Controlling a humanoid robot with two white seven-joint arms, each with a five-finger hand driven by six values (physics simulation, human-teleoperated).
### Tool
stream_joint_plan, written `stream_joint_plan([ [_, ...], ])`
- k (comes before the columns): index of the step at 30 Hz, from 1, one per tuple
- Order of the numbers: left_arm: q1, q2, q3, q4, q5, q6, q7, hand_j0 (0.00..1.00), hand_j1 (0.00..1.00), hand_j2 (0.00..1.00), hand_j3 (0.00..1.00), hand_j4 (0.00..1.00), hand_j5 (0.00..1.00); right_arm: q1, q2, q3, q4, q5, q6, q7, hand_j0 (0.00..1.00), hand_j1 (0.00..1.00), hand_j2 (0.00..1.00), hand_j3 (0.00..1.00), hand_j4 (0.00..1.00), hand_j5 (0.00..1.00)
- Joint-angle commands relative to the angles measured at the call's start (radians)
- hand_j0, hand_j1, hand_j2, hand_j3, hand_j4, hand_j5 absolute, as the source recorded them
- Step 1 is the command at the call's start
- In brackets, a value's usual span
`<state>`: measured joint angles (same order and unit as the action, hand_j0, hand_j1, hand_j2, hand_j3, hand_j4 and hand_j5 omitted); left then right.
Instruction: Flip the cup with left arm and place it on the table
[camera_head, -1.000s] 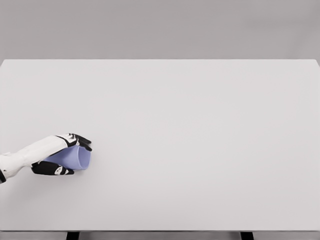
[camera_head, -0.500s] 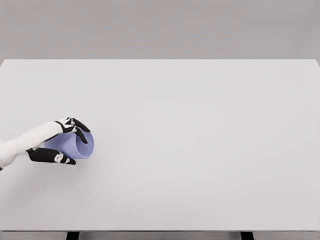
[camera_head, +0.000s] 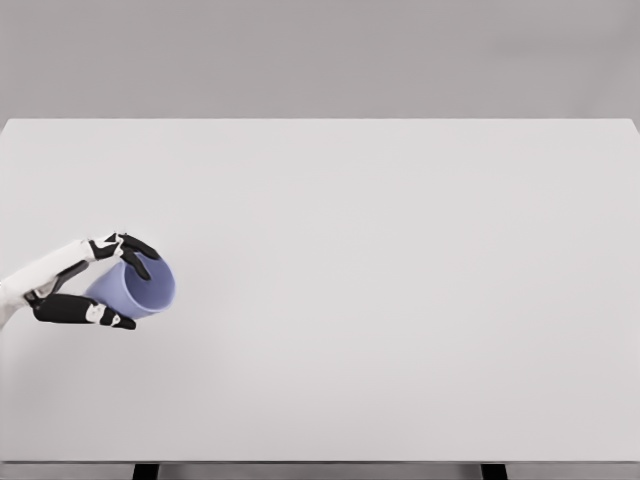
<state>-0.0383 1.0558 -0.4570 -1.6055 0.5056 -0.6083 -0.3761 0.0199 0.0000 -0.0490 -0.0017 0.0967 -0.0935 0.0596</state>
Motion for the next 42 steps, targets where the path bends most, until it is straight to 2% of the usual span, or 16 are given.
stream_joint_plan([
  [1,-0.002,-0.013,-0.035,0.045,0.031,-0.003,-0.037,0.48,0.48,0.48,0.48,0.48,0.48,0.000,0.000,0.000,0.000,0.000,0.000,0.000,1.00,1.00,1.00,1.00,1.00,1.00],
  [4,-0.035,-0.040,-0.077,0.067,0.062,-0.003,-0.059,0.48,0.48,0.48,0.48,0.48,0.48,0.000,0.000,0.000,0.000,0.000,0.000,0.000,1.00,1.00,1.00,1.00,1.00,1.00],
  [5,-0.043,-0.046,-0.087,0.070,0.096,-0.003,-0.090,0.48,0.48,0.48,0.48,0.48,0.48,0.000,0.000,0.000,0.000,0.000,0.000,0.000,1.00,1.00,1.00,1.00,1.00,1.00],
  [7,-0.048,-0.060,-0.094,0.088,0.241,-0.003,-0.235,0.48,0.48,0.48,0.48,0.48,0.48,0.000,0.000,0.000,0.000,0.000,0.000,0.000,1.00,1.00,1.00,1.00,1.00,1.00],
  [8,-0.048,-0.060,-0.094,0.093,0.304,-0.003,-0.235,0.48,0.48,0.48,0.48,0.48,0.48,0.000,0.000,0.000,0.000,0.000,0.000,0.000,1.00,1.00,1.00,1.00,1.00,1.00],
  [13,-0.061,-0.073,-0.094,0.119,0.504,-0.003,-0.235,0.49,0.49,0.49,0.49,0.49,0.49,0.000,0.000,0.000,0.000,0.000,0.000,0.000,1.00,1.00,1.00,1.00,1.00,1.00],
  [18,-0.067,-0.092,-0.094,0.118,0.602,-0.003,-0.235,0.50,0.50,0.50,0.50,0.50,0.50,0.000,0.000,0.000,0.000,0.000,0.000,0.000,1.00,1.00,1.00,1.00,1.00,1.00],
  [27,-0.068,-0.224,-0.095,0.205,0.613,-0.003,-0.235,0.52,0.52,0.52,0.52,0.52,0.52,0.000,0.000,0.000,0.000,0.000,0.000,0.000,1.00,1.00,1.00,1.00,1.00,1.00],
  [32,-0.066,-0.266,-0.095,0.251,0.610,-0.003,-0.235,0.53,0.53,0.53,0.53,0.53,0.53,0.000,0.000,0.000,0.000,0.000,0.000,0.000,1.00,1.00,1.00,1.00,1.00,1.00],
  [35,-0.064,-0.272,-0.095,0.251,0.608,-0.003,-0.235,0.54,0.54,0.54,0.54,0.54,0.54,0.000,0.000,0.000,-0.001,0.000,0.000,0.000,1.00,1.00,1.00,1.00,1.00,1.00],
  [37,-0.061,-0.277,-0.095,0.254,0.606,-0.003,-0.235,0.57,0.57,0.57,0.57,0.57,0.57,0.000,0.000,0.000,0.000,0.000,0.000,0.000,1.00,1.00,1.00,1.00,1.00,1.00],
  [40,-0.061,-0.278,-0.095,0.271,0.605,-0.003,-0.235,0.68,0.68,0.68,0.68,0.68,0.68,0.000,0.000,0.000,0.000,0.000,0.000,0.000,1.00,1.00,1.00,1.00,1.00,1.00],
  [42,-0.060,-0.278,-0.095,0.274,0.605,-0.003,-0.235,0.70,0.70,0.70,0.70,0.70,0.70,0.000,0.000,0.000,0.000,0.000,0.000,0.000,1.00,1.00,1.00,1.00,1.00,1.00],
])
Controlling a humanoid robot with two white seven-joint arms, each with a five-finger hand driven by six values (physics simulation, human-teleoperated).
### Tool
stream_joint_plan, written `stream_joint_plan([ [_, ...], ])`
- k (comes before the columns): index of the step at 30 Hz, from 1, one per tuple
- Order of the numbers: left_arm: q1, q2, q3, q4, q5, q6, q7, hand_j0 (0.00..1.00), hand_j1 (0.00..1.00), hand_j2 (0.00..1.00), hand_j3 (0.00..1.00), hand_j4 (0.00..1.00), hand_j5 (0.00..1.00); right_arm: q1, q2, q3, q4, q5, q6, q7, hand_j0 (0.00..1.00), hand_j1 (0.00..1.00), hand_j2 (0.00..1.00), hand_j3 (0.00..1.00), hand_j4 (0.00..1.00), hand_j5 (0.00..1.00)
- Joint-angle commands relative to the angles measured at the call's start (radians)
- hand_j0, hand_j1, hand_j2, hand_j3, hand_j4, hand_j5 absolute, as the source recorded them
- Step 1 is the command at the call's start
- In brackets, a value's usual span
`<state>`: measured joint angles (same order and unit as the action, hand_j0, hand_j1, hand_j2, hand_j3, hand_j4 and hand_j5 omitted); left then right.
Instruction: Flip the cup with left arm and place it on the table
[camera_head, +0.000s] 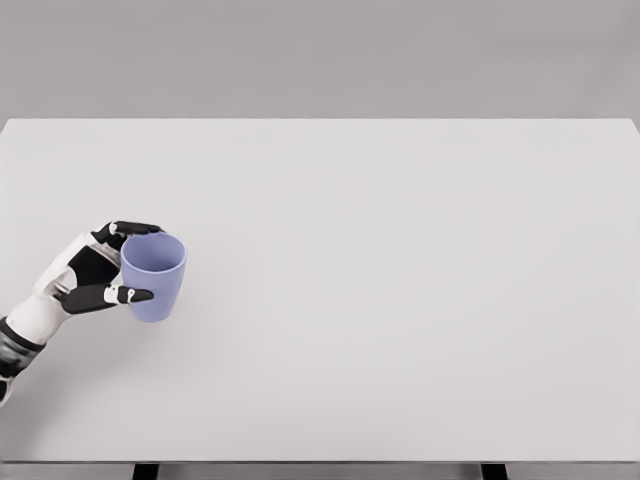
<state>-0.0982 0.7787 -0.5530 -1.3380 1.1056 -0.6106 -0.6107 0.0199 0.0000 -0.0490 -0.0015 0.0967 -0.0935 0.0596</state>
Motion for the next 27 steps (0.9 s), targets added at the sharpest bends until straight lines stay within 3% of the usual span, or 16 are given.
stream_joint_plan([
  [1,0.000,-0.001,0.001,0.008,0.005,0.000,0.000,0.72,0.72,0.72,0.72,0.72,0.72,0.000,0.000,0.000,0.000,0.000,0.000,0.000,1.00,1.00,1.00,1.00,1.00,1.00],
  [19,0.003,0.013,0.002,0.003,0.000,0.000,0.000,1.00,1.00,1.00,1.00,1.00,1.00,0.000,0.000,0.000,0.000,0.000,0.000,0.000,1.00,1.00,1.00,1.00,1.00,1.00],
  [23,0.003,0.017,0.004,0.003,-0.049,0.000,0.000,1.00,1.00,1.00,1.00,1.00,1.00,0.000,0.000,0.000,0.000,0.000,0.000,0.000,1.00,1.00,1.00,1.00,1.00,1.00],
  [25,0.005,0.024,0.005,0.005,-0.141,0.000,0.000,1.00,1.00,1.00,1.00,1.00,1.00,0.000,0.000,0.000,0.000,0.000,0.000,0.000,1.00,1.00,1.00,1.00,1.00,1.00],
  [27,0.006,0.033,0.005,0.000,-0.151,0.000,0.000,1.00,1.00,1.00,1.00,1.00,1.00,0.000,0.000,0.000,0.000,0.000,0.000,0.000,1.00,1.00,1.00,1.00,1.00,1.00],
])
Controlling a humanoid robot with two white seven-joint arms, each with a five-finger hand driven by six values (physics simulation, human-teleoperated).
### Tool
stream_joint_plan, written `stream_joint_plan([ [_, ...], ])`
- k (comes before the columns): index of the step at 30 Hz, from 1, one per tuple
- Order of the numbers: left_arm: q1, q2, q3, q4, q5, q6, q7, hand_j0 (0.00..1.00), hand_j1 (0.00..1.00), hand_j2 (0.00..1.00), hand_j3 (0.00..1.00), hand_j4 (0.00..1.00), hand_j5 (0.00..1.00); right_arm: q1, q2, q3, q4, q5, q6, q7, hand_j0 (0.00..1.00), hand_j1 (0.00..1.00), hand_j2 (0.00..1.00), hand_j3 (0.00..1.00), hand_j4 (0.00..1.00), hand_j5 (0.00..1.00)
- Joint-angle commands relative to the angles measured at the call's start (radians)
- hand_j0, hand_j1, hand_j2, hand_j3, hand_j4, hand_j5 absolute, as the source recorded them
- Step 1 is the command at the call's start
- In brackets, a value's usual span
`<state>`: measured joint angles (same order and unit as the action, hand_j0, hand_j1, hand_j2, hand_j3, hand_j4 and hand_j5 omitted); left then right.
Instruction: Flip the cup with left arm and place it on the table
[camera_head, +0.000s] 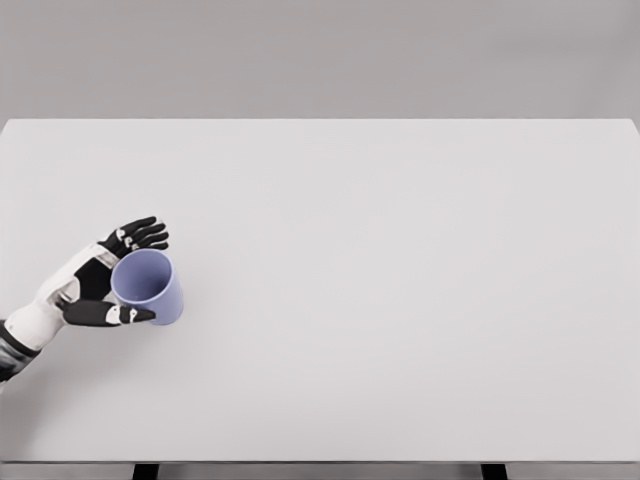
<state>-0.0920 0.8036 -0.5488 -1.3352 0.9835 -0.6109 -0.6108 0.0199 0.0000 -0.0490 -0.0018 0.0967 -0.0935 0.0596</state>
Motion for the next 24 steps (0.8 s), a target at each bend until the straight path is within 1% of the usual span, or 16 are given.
stream_joint_plan([
  [1,0.000,0.008,0.001,-0.004,-0.029,0.000,0.000,1.00,1.00,1.00,1.00,1.00,1.00,0.000,0.000,0.000,0.000,0.000,0.000,0.000,1.00,1.00,1.00,1.00,1.00,1.00],
  [9,0.000,0.028,0.007,-0.015,-0.029,0.000,0.000,1.00,1.00,1.00,1.00,1.00,1.00,0.000,0.000,0.000,0.000,0.000,0.000,0.000,1.00,1.00,1.00,1.00,1.00,1.00],
  [13,-0.003,0.058,0.013,-0.058,-0.029,0.000,0.000,1.00,1.00,1.00,1.00,1.00,1.00,0.000,0.000,0.000,0.000,0.000,0.000,0.000,1.00,1.00,1.00,1.00,1.00,1.00],
  [18,-0.008,0.066,0.021,-0.067,-0.029,0.000,0.000,1.00,1.00,1.00,1.00,1.00,1.00,0.000,0.000,0.000,0.000,0.000,0.000,0.000,1.00,1.00,1.00,1.00,1.00,1.00],
  [21,-0.005,0.069,0.023,-0.093,-0.029,0.000,0.000,1.00,1.00,1.00,1.00,1.00,1.00,0.000,0.000,0.000,0.000,0.000,0.000,0.000,1.00,1.00,1.00,1.00,1.00,1.00],
  [24,-0.003,0.095,0.040,-0.121,-0.029,0.000,0.000,1.00,1.00,1.00,1.00,1.00,1.00,0.000,0.000,0.000,0.000,0.000,0.000,0.000,1.00,1.00,1.00,1.00,1.00,1.00],
])
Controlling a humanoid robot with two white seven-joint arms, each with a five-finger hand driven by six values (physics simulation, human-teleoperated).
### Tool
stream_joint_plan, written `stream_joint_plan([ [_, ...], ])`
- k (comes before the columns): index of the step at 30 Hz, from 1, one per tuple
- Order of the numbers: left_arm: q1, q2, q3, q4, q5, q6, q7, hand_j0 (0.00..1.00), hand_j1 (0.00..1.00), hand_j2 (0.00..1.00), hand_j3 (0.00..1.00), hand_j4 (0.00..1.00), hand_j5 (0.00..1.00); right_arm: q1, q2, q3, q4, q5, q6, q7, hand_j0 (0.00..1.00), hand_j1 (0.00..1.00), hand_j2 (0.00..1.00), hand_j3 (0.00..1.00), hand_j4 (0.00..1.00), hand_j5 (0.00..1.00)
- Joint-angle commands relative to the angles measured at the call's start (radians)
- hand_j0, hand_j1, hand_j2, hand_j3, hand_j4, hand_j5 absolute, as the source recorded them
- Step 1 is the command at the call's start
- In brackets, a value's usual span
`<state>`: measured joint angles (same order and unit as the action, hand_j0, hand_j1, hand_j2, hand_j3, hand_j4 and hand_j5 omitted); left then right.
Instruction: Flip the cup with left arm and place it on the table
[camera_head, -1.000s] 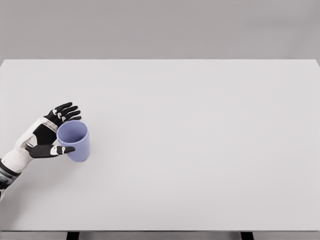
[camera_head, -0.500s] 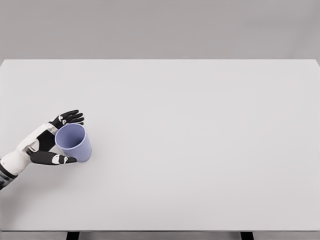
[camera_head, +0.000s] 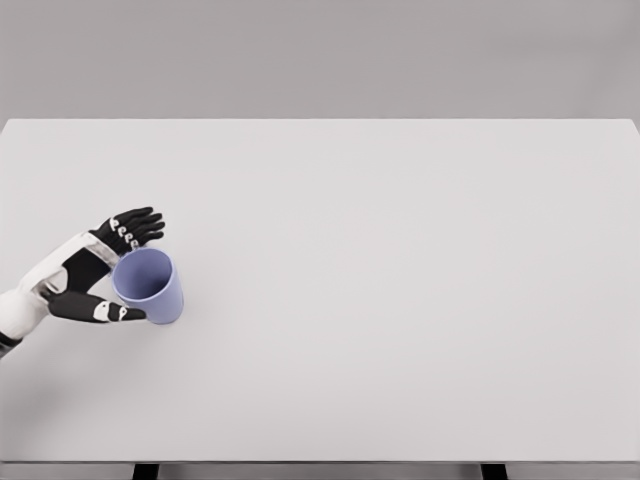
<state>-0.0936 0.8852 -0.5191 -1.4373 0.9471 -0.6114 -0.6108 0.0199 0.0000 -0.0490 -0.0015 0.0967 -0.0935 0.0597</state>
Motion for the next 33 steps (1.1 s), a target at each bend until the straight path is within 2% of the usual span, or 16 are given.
stream_joint_plan([
  [1,0.000,0.024,0.022,-0.023,0.007,0.001,0.000,1.00,1.00,1.00,1.00,1.00,1.00,0.000,0.000,0.000,0.000,0.000,0.000,0.000,1.00,1.00,1.00,1.00,1.00,1.00],
  [3,0.003,0.060,0.040,-0.049,0.007,0.001,0.000,1.00,1.00,1.00,1.00,1.00,1.00,0.000,0.000,0.000,0.000,0.000,0.000,0.000,1.00,1.00,1.00,1.00,1.00,1.00],
  [8,-0.006,0.103,0.083,-0.058,0.007,0.001,0.000,1.00,1.00,1.00,1.00,1.00,1.00,0.000,0.000,0.000,0.000,0.000,0.000,0.000,1.00,1.00,1.00,1.00,1.00,1.00],
  [10,-0.008,0.156,0.122,-0.094,0.007,0.001,0.000,1.00,1.00,1.00,1.00,1.00,1.00,0.000,0.000,0.000,0.000,0.000,0.000,0.000,1.00,1.00,1.00,1.00,1.00,1.00],
  [12,-0.031,0.236,0.129,-0.127,-0.011,0.001,0.000,1.00,1.00,1.00,1.00,1.00,1.00,0.000,0.000,0.000,0.000,0.000,0.000,0.000,1.00,1.00,1.00,1.00,1.00,1.00],
  [13,-0.067,0.259,0.129,-0.129,-0.079,0.001,0.000,1.00,1.00,1.00,1.00,1.00,1.00,0.000,0.000,0.000,0.000,0.000,0.000,0.000,1.00,1.00,1.00,1.00,1.00,1.00],
  [15,-0.086,0.255,0.139,-0.112,-0.289,0.001,0.000,1.00,1.00,1.00,1.00,1.00,1.00,0.000,0.000,0.000,0.000,0.000,0.000,0.000,1.00,1.00,1.00,1.00,1.00,1.00],
  [17,-0.086,0.256,0.157,-0.109,-0.353,0.001,0.000,1.00,1.00,1.00,1.00,1.00,1.00,0.000,0.000,0.000,0.000,0.000,0.000,0.000,1.00,1.00,1.00,1.00,1.00,1.00],
  [18,-0.094,0.256,0.160,-0.109,-0.361,0.001,0.000,1.00,1.00,1.00,1.00,1.00,1.00,0.000,0.000,0.000,0.000,0.000,0.000,0.000,1.00,1.00,1.00,1.00,1.00,1.00],
  [21,-0.153,0.247,0.159,-0.060,-0.438,0.001,0.000,1.00,1.00,1.00,1.00,1.00,1.00,0.000,0.000,0.000,0.000,0.000,0.000,0.000,1.00,1.00,1.00,1.00,1.00,1.00],
  [22,-0.184,0.244,0.157,-0.022,-0.488,0.001,0.000,1.00,1.00,1.00,1.00,1.00,1.00,0.000,0.000,0.000,0.000,0.000,0.000,0.000,1.00,1.00,1.00,1.00,1.00,1.00],
  [24,-0.238,0.198,0.149,0.050,-0.576,0.001,0.000,1.00,1.00,1.00,1.00,1.00,1.00,0.000,0.000,0.000,0.000,0.000,0.000,0.000,1.00,1.00,1.00,1.00,1.00,1.00],
  [26,-0.311,0.103,0.139,0.150,-0.730,0.001,0.000,1.00,1.00,1.00,1.00,1.00,1.00,0.000,0.000,0.000,0.000,0.000,0.000,0.000,1.00,1.00,1.00,1.00,1.00,1.00],
  [28,-0.353,0.032,0.103,0.207,-0.838,0.001,0.000,1.00,1.00,1.00,1.00,1.00,1.00,0.000,0.000,0.000,0.000,0.000,0.000,0.000,1.00,1.00,1.00,1.00,1.00,1.00],
  [29,-0.377,0.012,0.079,0.227,-0.863,0.001,0.000,1.00,1.00,1.00,1.00,1.00,1.00,0.000,0.000,0.000,0.000,0.000,0.000,0.000,1.00,1.00,1.00,1.00,1.00,1.00],
  [33,-0.387,-0.003,0.073,0.253,-0.861,0.001,0.000,1.00,1.00,1.00,1.00,1.00,1.00,0.000,0.000,0.000,0.000,0.000,0.000,-0.001,1.00,1.00,1.00,1.00,1.00,1.00],
])
